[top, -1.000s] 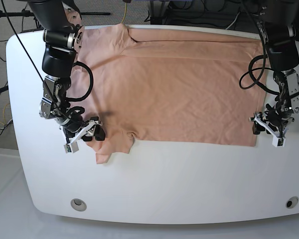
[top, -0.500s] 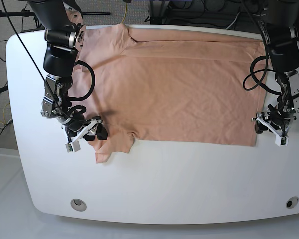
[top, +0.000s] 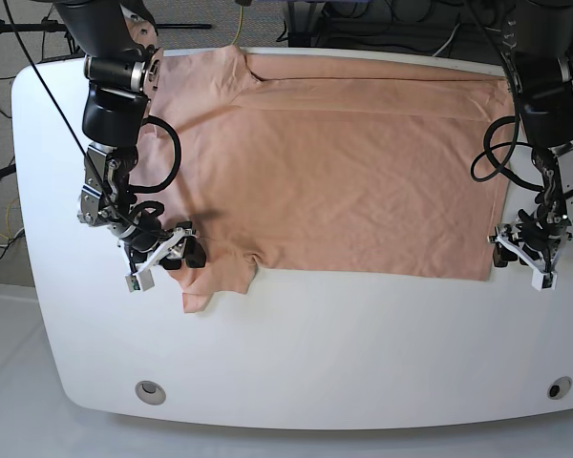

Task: Fold the T-shirt properly
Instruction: 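Lower both grippers onto the hem corners of the shirt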

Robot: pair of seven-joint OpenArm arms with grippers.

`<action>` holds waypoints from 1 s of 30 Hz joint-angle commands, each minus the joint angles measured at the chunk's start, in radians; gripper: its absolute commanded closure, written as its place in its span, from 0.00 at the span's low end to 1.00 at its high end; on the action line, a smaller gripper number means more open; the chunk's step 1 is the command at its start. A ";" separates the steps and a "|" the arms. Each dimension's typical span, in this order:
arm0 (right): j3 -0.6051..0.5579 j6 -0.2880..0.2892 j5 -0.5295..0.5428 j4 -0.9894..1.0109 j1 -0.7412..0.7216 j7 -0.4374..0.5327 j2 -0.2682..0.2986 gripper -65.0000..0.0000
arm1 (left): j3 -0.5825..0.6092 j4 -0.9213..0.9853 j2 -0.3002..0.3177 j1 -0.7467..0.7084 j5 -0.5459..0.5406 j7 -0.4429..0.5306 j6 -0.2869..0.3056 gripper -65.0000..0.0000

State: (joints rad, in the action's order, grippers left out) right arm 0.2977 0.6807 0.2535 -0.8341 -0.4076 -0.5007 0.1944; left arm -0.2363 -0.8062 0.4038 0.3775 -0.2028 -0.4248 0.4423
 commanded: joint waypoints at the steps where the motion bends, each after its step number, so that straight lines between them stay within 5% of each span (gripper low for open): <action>1: 0.002 -0.003 -0.017 -0.009 -0.014 -0.020 0.015 0.48 | -0.003 -0.011 0.017 0.027 -0.008 0.022 0.004 0.50; 30: -0.006 0.017 -0.002 -0.024 -0.008 -0.011 0.016 0.49 | -0.009 -0.006 -0.035 -0.001 -0.015 0.030 0.015 0.51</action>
State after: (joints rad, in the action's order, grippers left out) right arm 0.2928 0.6933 0.2584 -0.8436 -0.3977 -0.4984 0.2039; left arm -0.2420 -0.8040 0.3592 0.3565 -0.2066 -0.4099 0.4492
